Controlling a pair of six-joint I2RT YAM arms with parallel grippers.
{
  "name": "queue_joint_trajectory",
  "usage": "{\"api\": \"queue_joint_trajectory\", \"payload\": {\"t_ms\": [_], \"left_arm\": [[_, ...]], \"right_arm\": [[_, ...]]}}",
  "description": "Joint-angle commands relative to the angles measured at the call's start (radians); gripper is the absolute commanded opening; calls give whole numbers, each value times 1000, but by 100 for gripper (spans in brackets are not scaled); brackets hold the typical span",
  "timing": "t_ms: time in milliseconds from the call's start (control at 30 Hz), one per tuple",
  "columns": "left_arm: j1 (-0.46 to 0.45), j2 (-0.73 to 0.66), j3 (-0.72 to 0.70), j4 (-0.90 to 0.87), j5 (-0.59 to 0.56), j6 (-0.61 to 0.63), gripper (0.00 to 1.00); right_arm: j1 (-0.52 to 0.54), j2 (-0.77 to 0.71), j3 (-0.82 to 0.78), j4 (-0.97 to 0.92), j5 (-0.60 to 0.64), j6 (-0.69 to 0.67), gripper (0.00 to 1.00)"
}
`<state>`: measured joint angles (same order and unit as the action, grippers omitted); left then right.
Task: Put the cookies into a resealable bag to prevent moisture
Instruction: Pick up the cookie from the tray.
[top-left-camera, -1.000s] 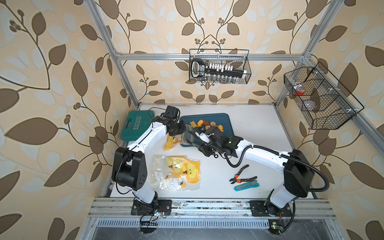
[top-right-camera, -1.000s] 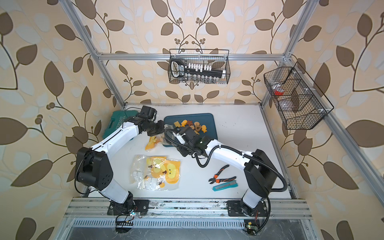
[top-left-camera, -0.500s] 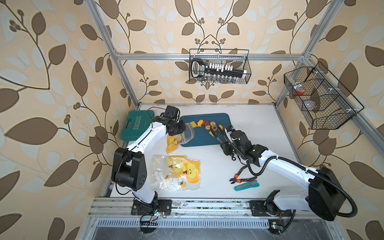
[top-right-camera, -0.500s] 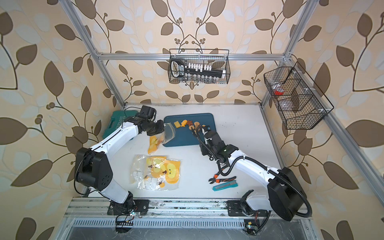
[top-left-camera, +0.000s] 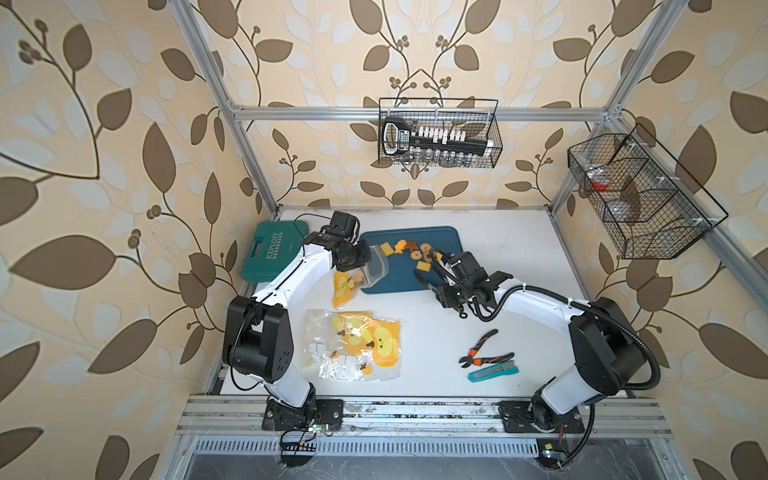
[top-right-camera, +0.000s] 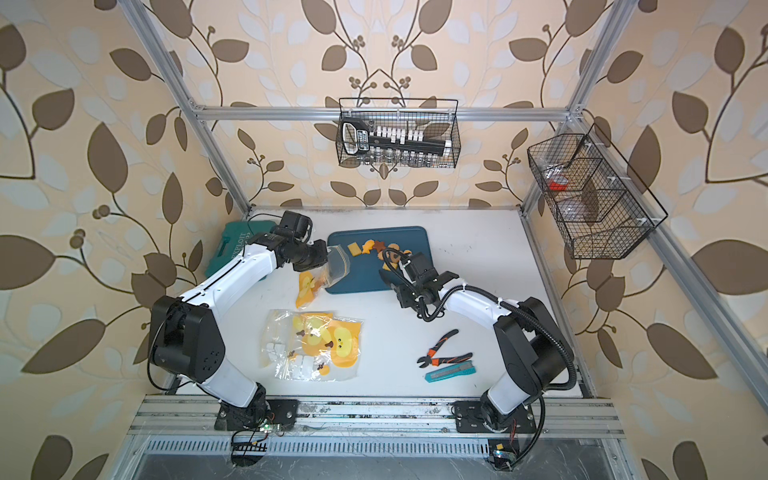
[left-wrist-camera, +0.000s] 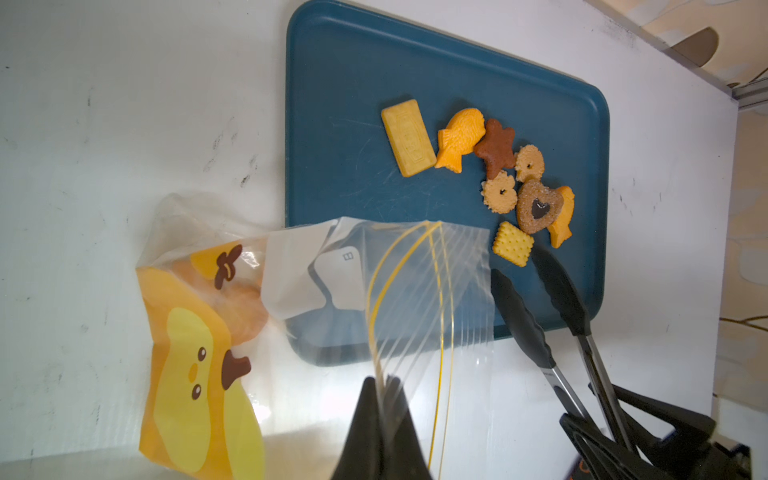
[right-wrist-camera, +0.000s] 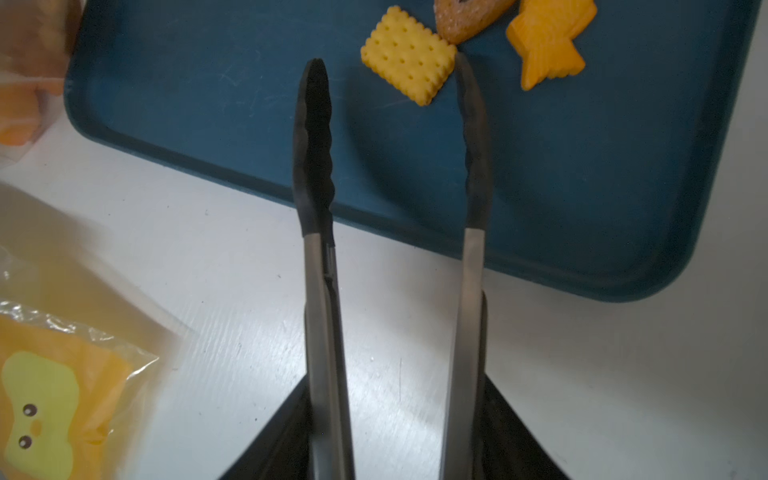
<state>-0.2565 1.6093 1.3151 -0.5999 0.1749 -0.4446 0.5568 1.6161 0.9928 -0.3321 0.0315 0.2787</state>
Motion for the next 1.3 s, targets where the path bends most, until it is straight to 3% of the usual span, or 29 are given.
{"api": "queue_joint_trajectory", "payload": {"t_ms": [0,400,633,900,1267], "left_arm": [[-9,-47,13,3,-19,11,0],[-9,-31,15,8,-10,11,0],[-9,-31,15,8,-15,11,0],[-9,-28,17,9,-5,11,0],[-11,-10,28,11,40,18,0]], "right_arm": [[-3,31,38,-42,61,-14,57],[-4,140,123,-64,10,-70,61],[-3,172,161,-76,10,-78,49],[7,60,94,-64,40,-57,34],[91,-147,47,-4,6,-74,32]]}}
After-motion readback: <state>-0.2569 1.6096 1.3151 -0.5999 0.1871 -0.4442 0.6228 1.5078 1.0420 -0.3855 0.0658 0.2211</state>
